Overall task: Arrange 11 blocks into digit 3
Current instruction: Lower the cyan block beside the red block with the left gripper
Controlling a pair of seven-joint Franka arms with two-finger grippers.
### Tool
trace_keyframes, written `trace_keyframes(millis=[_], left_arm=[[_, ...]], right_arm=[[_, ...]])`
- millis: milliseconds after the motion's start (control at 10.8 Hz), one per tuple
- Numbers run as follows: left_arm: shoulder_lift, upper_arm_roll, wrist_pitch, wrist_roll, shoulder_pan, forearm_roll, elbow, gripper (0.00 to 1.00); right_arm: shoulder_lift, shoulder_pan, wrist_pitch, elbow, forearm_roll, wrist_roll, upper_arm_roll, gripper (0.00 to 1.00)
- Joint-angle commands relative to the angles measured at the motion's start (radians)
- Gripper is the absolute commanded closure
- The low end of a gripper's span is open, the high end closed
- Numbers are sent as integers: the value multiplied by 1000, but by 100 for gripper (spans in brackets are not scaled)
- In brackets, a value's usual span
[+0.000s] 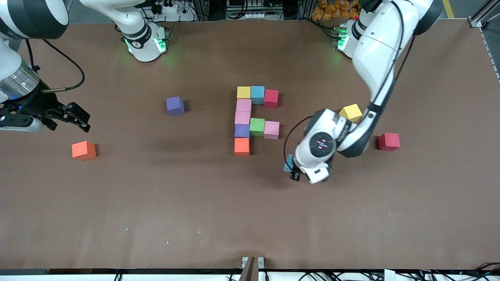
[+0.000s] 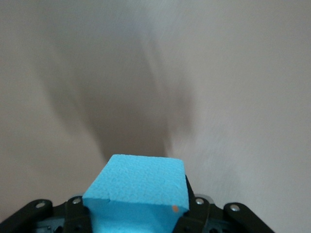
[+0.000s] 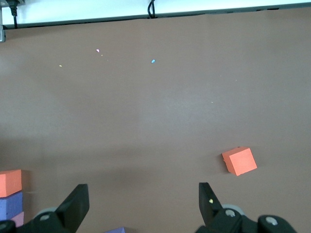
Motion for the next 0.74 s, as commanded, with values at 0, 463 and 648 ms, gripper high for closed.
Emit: trace_keyframes(millis=[0, 463, 648], left_arm=[[-8, 12, 1, -204, -59, 20, -15, 89], [21, 15, 6, -476, -135, 15, 0, 89], [35, 17, 17, -472, -151, 17, 6, 89]], right_arm=[[12, -15, -11, 33, 3, -14, 8, 0], [18, -9, -11, 33, 3, -14, 8, 0], [18, -6, -11, 33, 9, -14, 8, 0]])
